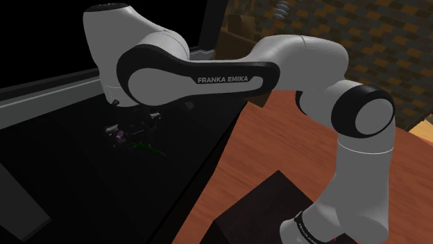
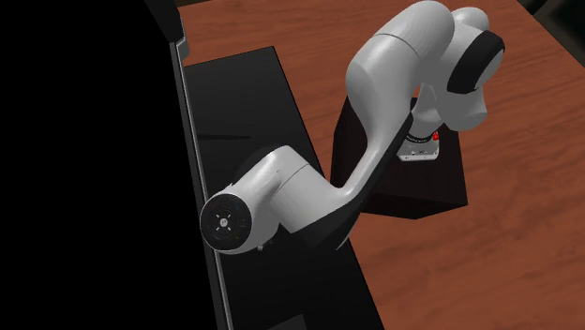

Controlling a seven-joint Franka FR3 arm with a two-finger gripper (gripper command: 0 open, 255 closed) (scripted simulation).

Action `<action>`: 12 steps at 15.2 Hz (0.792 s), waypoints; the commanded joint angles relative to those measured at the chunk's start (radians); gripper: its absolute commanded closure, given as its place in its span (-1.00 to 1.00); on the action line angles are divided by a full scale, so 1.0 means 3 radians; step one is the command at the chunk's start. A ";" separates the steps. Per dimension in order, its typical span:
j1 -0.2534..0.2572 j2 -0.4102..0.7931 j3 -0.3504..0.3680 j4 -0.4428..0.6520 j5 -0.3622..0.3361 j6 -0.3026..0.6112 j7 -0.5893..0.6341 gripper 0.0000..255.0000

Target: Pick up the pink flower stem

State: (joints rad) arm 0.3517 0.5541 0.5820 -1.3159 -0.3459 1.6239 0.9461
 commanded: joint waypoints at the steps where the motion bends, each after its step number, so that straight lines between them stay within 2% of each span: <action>1: 0.0000 0.0000 0.0000 0.0000 0.0000 0.0000 0.0000 1.00; 3: 0.0000 0.0000 0.0000 -0.0008 0.0000 0.0007 0.0003 1.00; 12: 0.0085 0.0009 0.0007 0.0425 0.0006 -0.0399 -0.0052 1.00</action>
State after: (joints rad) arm 0.3751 0.5574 0.5840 -1.2015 -0.3446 1.5179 0.9326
